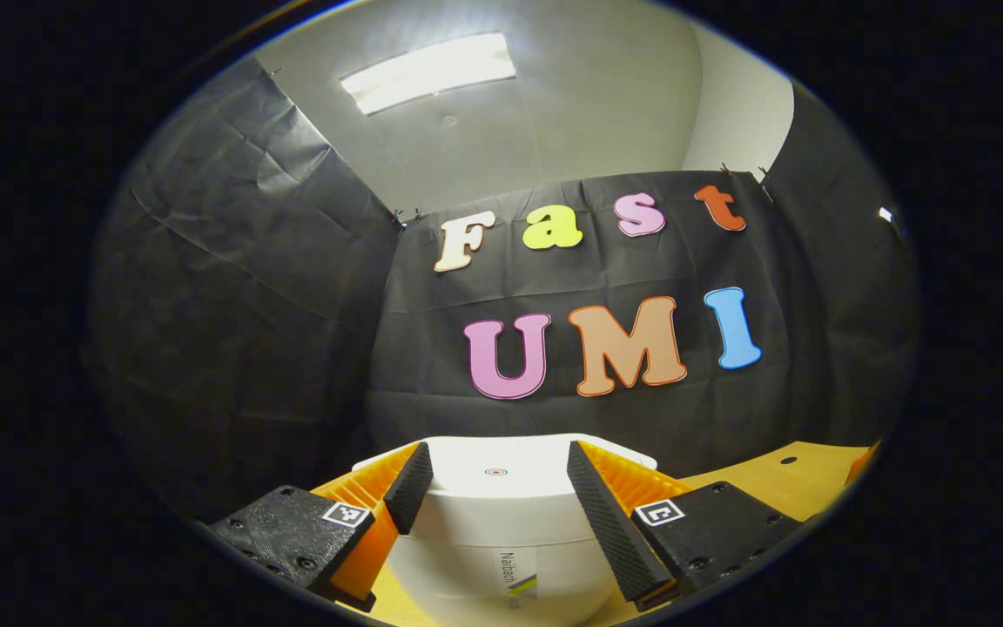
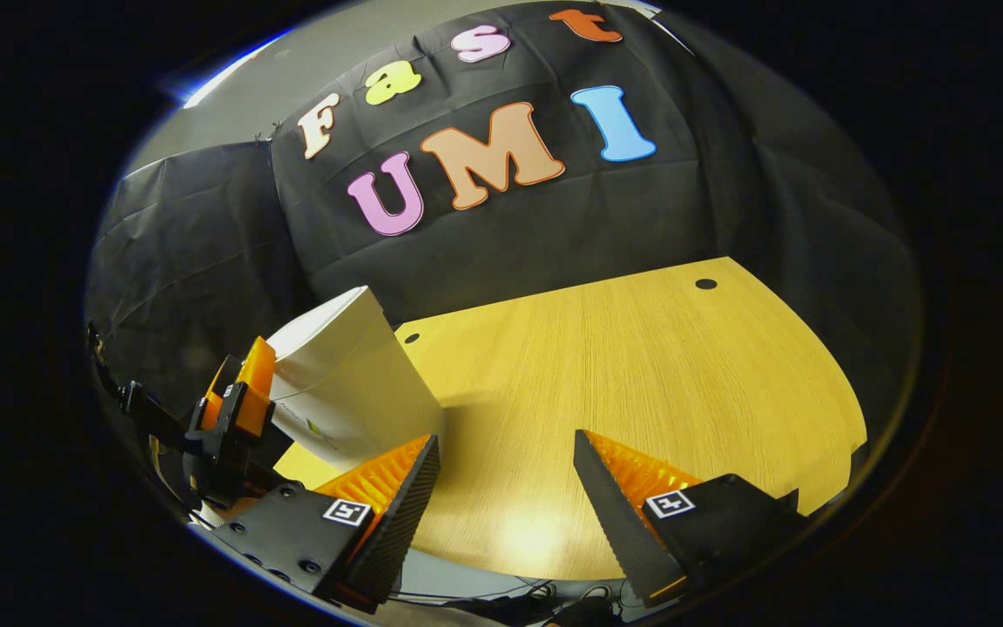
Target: Press the lid of the desktop garbage bin to open it, pick up the crumpled paper on the desktop and throw it into the bin, then pick up the pop can on the desktop and drop it into the bin, and finally close the garbage bin lid.
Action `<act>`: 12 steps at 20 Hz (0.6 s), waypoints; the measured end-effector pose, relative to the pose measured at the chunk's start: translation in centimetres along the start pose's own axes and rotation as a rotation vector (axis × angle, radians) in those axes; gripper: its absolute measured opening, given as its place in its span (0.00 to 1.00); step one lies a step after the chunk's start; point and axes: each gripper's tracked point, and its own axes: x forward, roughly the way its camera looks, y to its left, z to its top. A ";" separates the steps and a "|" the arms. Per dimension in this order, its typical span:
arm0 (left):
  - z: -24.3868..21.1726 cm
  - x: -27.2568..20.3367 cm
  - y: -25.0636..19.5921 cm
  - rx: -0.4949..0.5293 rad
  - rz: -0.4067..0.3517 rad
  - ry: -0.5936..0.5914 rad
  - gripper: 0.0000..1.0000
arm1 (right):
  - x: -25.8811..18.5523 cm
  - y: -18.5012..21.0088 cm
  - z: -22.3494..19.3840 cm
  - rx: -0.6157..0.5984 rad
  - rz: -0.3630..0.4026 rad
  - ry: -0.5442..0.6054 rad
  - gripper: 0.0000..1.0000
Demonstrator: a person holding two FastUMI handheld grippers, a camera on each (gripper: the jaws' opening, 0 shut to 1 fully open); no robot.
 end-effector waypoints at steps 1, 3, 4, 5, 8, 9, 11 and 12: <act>0.4 0.0 -0.1 0.016 -0.011 -0.019 0.94 | -0.1 0.0 0.0 0.001 0.000 -0.003 0.98; 0.3 0.1 0.2 0.020 -0.024 -0.007 0.93 | -0.3 -0.1 0.2 0.000 -0.003 -0.009 0.98; 0.5 0.2 0.4 0.004 -0.026 -0.004 0.93 | -0.3 -0.3 0.0 0.001 -0.006 -0.010 0.98; 0.8 0.1 0.6 -0.018 -0.026 -0.006 0.93 | -0.3 -0.4 0.0 0.005 -0.008 -0.008 0.98; 1.8 0.4 1.2 -0.027 -0.007 -0.020 0.95 | -0.6 -0.2 0.2 0.002 -0.007 -0.015 0.98; 3.5 0.5 1.6 0.009 0.002 -0.069 0.93 | -0.7 -0.2 0.4 -0.005 -0.009 -0.018 0.98; 7.7 1.0 0.9 0.073 -0.021 -0.175 0.95 | -0.7 -0.1 0.8 -0.014 -0.008 -0.029 0.98; 8.7 1.1 0.0 0.089 -0.052 -0.201 0.95 | -0.7 -0.1 0.9 -0.013 -0.003 -0.037 0.98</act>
